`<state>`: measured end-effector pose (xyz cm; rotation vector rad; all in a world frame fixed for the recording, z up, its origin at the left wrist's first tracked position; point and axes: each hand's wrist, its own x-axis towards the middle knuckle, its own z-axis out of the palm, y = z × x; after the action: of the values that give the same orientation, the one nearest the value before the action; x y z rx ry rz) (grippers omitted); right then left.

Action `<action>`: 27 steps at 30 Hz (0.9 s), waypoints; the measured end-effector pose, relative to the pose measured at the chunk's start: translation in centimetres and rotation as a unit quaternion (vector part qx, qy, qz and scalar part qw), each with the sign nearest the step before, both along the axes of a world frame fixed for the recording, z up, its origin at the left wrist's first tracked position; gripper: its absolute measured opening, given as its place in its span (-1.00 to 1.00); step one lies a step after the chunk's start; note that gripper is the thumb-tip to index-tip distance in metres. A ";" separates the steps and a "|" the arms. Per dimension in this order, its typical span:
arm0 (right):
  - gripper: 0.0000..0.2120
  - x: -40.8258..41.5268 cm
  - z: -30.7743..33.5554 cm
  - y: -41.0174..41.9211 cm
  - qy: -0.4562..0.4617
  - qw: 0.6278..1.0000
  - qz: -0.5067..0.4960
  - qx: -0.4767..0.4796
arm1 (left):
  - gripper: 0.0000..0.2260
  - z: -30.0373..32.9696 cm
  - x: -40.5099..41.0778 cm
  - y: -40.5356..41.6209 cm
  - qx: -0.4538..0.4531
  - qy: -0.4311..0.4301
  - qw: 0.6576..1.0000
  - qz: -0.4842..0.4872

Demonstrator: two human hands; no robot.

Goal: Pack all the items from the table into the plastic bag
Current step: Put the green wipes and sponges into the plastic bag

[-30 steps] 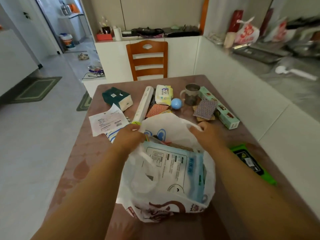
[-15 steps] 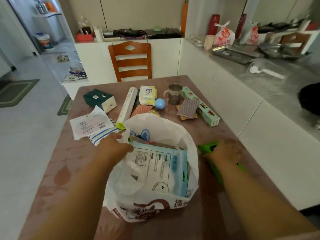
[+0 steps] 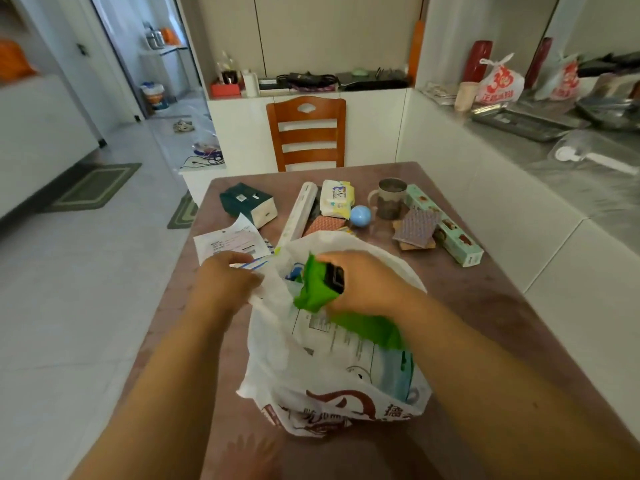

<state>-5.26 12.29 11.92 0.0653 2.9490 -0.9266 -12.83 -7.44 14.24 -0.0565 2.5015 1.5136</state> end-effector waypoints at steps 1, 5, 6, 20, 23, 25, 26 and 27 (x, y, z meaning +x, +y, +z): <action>-0.18 -0.6 -1.4 -0.9 -0.040 0.999 0.018 0.022 | -0.71 0.1 -0.1 -0.3 -0.003 0.011 1.000 0.003; -0.20 -1.1 -4.9 -1.9 -0.118 0.992 0.041 0.015 | -0.80 0.2 0.1 -1.0 -0.025 0.019 1.000 0.000; -0.29 -1.1 -5.3 -1.8 -0.106 0.993 0.050 0.020 | -0.81 0.1 0.2 -1.1 -0.028 0.019 0.999 -0.001; -0.75 -7.9 -1.2 5.3 0.053 0.984 -0.154 -0.067 | -0.77 2.6 -3.3 1.1 -0.162 0.020 0.979 -0.119; -0.72 -11.7 -1.9 8.4 -0.042 0.973 -0.227 -0.027 | -0.79 2.2 -4.7 2.3 -0.164 -0.004 0.976 -0.145; -0.68 -13.9 -3.1 9.9 -0.095 0.966 -0.241 0.002 | -0.86 1.7 -5.6 3.1 -0.144 -0.024 0.979 -0.139; -0.64 -14.8 -3.8 10.4 -0.114 0.965 -0.237 0.018 | -0.90 1.4 -6.3 3.5 -0.125 -0.037 0.983 -0.128; -0.60 -15.7 -4.5 10.8 -0.131 0.964 -0.231 0.031 | -0.92 1.2 -7.0 3.8 -0.106 -0.049 0.987 -0.113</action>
<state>-20.94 23.10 7.41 0.8401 2.7521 -0.7843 -19.80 -3.62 15.46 0.1129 2.4833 1.1261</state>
